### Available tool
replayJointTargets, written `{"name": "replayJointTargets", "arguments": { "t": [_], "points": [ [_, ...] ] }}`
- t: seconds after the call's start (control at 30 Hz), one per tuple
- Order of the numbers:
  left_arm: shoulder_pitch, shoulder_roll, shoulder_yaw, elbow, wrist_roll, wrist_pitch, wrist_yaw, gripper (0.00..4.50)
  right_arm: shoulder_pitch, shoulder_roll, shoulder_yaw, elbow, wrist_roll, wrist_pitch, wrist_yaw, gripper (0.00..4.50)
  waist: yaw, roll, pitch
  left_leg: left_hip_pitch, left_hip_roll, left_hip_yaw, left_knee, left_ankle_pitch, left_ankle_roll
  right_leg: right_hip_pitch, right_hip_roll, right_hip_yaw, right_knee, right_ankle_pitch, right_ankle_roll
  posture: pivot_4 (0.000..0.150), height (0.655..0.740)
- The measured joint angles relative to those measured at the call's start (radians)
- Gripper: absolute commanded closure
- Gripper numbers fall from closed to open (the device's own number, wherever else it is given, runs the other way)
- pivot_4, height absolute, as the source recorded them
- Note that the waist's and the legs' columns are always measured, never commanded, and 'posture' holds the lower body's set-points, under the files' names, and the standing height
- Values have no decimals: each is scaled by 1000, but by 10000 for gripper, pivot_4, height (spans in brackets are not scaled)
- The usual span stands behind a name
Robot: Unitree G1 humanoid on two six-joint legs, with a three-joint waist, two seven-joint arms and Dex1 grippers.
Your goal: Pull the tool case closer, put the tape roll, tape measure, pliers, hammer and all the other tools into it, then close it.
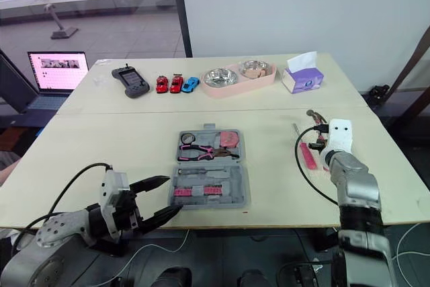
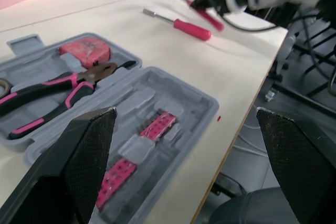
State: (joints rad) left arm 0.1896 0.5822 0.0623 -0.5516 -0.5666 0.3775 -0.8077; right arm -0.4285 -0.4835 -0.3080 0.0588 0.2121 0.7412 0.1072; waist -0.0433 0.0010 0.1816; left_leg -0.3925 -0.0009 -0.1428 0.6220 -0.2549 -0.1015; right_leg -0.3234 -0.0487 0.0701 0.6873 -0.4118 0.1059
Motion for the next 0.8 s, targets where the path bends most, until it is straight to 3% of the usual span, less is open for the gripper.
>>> {"name": "replayJointTargets", "arguments": {
  "t": [0.17,0.33,0.5,0.8],
  "points": [
    [-52,12,1,43,-1,5,-16,0,130,36,52,-469,33,262,-32,40005,1,0,0,0,0,0,-1,0,1,0,0,0,0,0,0,1500,7400],
    [-89,26,-1,68,-3,11,-34,0,233,130,159,-677,36,445,-80,40005,-1,0,0,0,0,0,-2,0,1,-1,0,1,0,0,0,1500,7400],
    [-100,46,-2,69,-10,35,-41,0,349,197,231,-743,-11,460,-140,40005,1,-1,0,0,0,0,-4,0,0,-3,0,1,0,0,0,1500,7400],
    [-114,74,1,61,-14,61,-48,0,412,282,314,-606,-117,314,-204,40005,-4,-2,-1,1,0,0,-7,1,-1,-4,0,2,0,0,0,1500,7400]
  ]
}}
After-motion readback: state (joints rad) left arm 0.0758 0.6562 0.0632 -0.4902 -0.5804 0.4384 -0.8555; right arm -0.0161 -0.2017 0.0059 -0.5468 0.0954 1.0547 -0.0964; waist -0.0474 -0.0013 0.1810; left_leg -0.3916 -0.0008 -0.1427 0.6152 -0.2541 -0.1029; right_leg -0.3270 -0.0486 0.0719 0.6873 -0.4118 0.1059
